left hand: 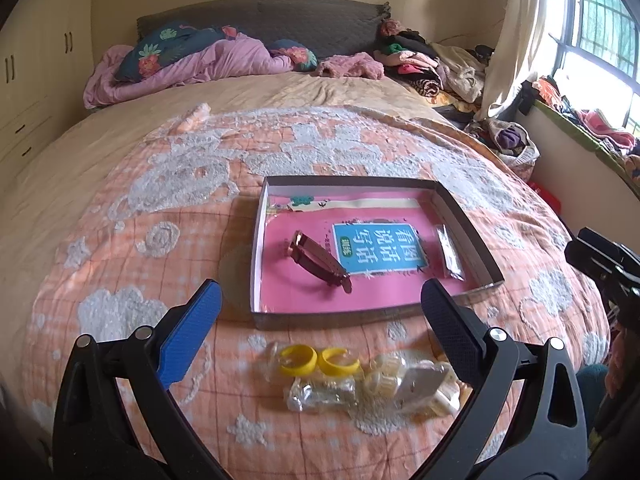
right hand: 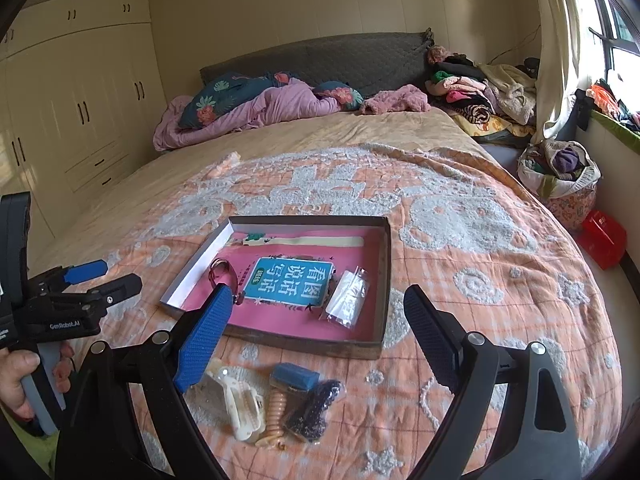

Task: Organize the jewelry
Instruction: 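Withdraw both tools from the box back toward the jewelry pile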

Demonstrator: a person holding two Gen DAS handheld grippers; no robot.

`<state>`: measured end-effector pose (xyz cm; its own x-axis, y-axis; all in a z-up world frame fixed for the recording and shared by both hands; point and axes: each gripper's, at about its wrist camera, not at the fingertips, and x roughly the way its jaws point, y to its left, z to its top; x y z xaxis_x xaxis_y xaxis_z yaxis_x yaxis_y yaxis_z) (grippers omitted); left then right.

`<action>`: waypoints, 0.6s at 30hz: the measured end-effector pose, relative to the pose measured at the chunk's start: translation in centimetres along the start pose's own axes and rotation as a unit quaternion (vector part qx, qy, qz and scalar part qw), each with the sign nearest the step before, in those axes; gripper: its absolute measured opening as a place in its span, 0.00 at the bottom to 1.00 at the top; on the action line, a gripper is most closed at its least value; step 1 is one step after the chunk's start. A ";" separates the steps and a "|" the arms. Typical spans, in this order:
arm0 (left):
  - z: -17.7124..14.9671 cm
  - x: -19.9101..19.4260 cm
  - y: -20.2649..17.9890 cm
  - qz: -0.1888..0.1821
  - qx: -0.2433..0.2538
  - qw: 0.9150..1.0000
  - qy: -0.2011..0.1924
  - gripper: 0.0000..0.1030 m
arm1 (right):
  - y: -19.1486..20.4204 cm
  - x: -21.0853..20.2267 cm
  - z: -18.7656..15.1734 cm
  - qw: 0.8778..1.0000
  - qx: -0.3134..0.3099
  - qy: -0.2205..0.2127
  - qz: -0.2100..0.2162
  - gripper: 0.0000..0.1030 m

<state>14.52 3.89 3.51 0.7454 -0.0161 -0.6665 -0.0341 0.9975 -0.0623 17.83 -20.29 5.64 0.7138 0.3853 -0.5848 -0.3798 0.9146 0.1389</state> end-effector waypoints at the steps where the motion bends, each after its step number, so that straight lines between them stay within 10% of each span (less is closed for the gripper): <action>1: -0.2 -0.1 -0.1 -0.001 0.000 1.000 0.001 0.91 | 0.0 0.0 0.0 1.000 0.000 0.000 0.000 0.84; 18: -4.6 -0.6 -2.2 -0.022 0.015 0.999 0.034 0.91 | -0.2 -1.4 -3.2 1.000 -0.002 0.024 0.004 0.84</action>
<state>11.10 1.43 0.65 0.6982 -0.0629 -0.7132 0.0178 0.9974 -0.0705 15.08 -21.39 3.87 0.6817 0.3856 -0.6218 -0.3876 0.9111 0.1402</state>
